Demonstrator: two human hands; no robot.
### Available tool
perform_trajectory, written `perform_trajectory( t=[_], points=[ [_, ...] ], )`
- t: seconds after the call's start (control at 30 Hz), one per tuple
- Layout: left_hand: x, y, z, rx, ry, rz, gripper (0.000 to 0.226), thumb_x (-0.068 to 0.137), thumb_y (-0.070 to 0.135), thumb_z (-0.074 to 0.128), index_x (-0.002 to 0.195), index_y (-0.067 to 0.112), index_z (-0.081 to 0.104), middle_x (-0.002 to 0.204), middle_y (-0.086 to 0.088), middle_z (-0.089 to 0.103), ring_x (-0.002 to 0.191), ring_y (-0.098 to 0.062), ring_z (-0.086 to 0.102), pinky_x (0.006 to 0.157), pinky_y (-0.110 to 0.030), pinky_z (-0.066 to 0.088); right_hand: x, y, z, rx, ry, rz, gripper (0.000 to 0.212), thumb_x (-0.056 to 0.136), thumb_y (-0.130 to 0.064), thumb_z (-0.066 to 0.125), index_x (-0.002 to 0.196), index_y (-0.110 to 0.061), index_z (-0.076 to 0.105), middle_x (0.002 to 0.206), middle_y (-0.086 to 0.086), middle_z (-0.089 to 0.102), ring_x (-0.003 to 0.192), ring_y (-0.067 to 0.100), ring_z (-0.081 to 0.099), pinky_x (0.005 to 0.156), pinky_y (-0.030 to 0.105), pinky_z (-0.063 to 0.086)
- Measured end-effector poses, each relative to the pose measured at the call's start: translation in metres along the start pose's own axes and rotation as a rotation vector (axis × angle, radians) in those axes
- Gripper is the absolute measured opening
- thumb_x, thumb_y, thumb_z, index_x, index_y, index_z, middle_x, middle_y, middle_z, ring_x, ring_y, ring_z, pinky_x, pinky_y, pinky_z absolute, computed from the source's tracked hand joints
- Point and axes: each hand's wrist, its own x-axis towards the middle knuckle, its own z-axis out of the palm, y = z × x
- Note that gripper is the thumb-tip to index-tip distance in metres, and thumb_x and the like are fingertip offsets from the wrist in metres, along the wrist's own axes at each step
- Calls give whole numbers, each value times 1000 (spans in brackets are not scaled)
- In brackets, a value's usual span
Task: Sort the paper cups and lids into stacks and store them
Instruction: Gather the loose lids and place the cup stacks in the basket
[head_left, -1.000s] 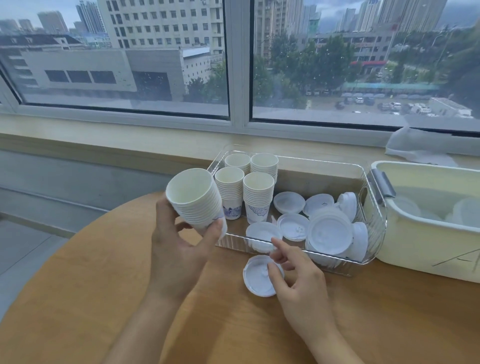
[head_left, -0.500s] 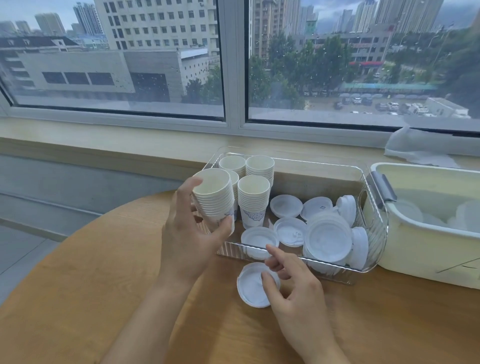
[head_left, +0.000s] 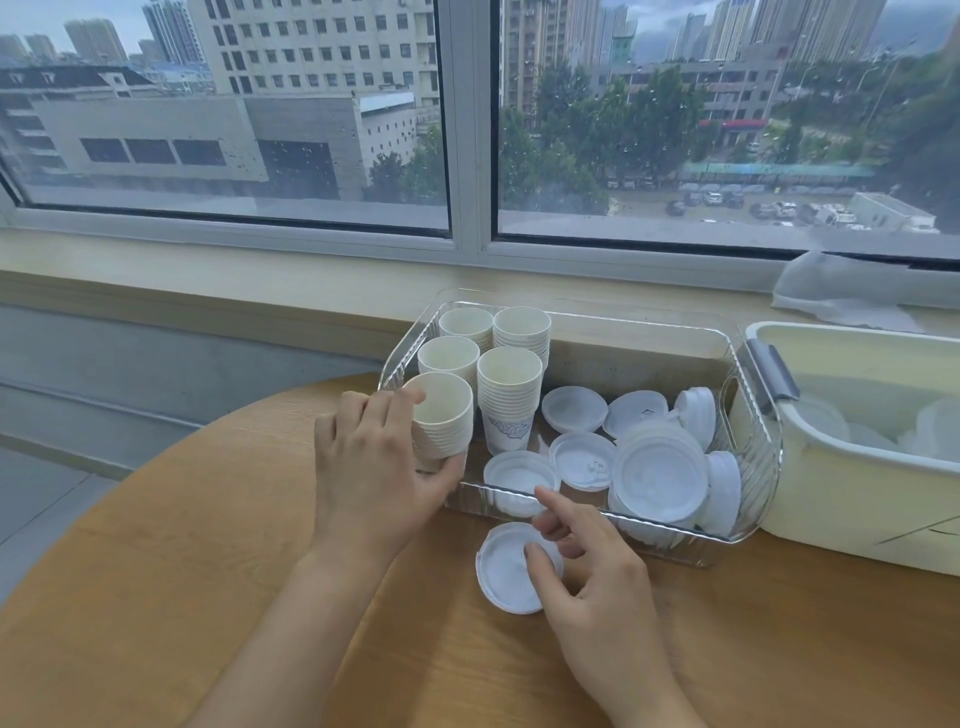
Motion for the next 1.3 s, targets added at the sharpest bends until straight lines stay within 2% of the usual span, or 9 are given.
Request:
perform_trajectory(
  t=[0.27,0.53,0.67,0.77,0.83,0.93,1.03,1.17,1.3],
  points=[
    [1,3,0,9,29,5,63,66,48,93,120,23,69,118,-4,60,110,-31,52,86,-42,33,0,0,-1,10,-4,5,53,91,-8,76,131,-41,66,109,-20,66,108,10,61,84,23,50],
    [-19,5,-5,-163,84,-37,66,83,35,85,140,17,58,131,-5,56,114,-30,55,92,-43,40,1,-4,-3,-30,6,-34,44,88,-12,78,121,-39,68,109,-22,66,109,9,64,91,18,48],
    [-55,17,-12,-359,100,-1,32,88,31,71,117,20,66,107,8,64,95,-20,62,84,-38,48,1,-1,-6,-176,-128,-104,30,84,-45,77,113,-41,70,116,-30,63,119,0,59,100,17,43],
    [-75,19,-9,-540,-51,-120,12,90,39,65,98,31,68,83,21,63,81,-3,61,73,-28,50,-3,6,-6,-306,-219,-197,32,83,-60,74,106,-38,73,115,-29,62,117,-3,55,103,23,42],
    [-80,17,-7,-648,-147,-202,6,94,38,68,92,32,69,78,19,66,71,-4,62,65,-22,48,-5,8,-6,-346,-244,-232,31,82,-64,74,99,-38,73,112,-29,62,114,-3,55,102,22,41],
    [-80,15,-8,-760,-219,-268,11,98,29,72,87,32,72,75,15,70,57,-9,58,57,-21,46,-7,7,-5,-343,-265,-283,19,87,-54,75,94,-37,73,108,-28,63,108,-4,58,96,22,46],
    [-78,15,-12,-894,-286,-363,14,97,42,66,92,32,76,80,12,76,70,-12,70,66,-32,56,-7,0,-5,-226,-142,-332,3,95,-30,73,95,-29,76,105,-23,69,101,2,67,86,27,54],
    [-76,15,-15,-1057,-267,-460,20,89,40,76,107,31,76,97,12,79,89,-12,76,78,-31,61,-9,-11,-2,-139,33,-418,5,93,-13,77,96,-16,81,109,-11,73,106,10,72,90,28,56],
    [-72,11,-19,-1170,-287,-574,36,76,34,82,110,25,74,97,4,77,76,-15,72,72,-33,61,-10,-12,3,-155,75,-540,6,93,-8,76,92,-9,82,108,0,72,118,17,69,96,33,57]
  ],
)
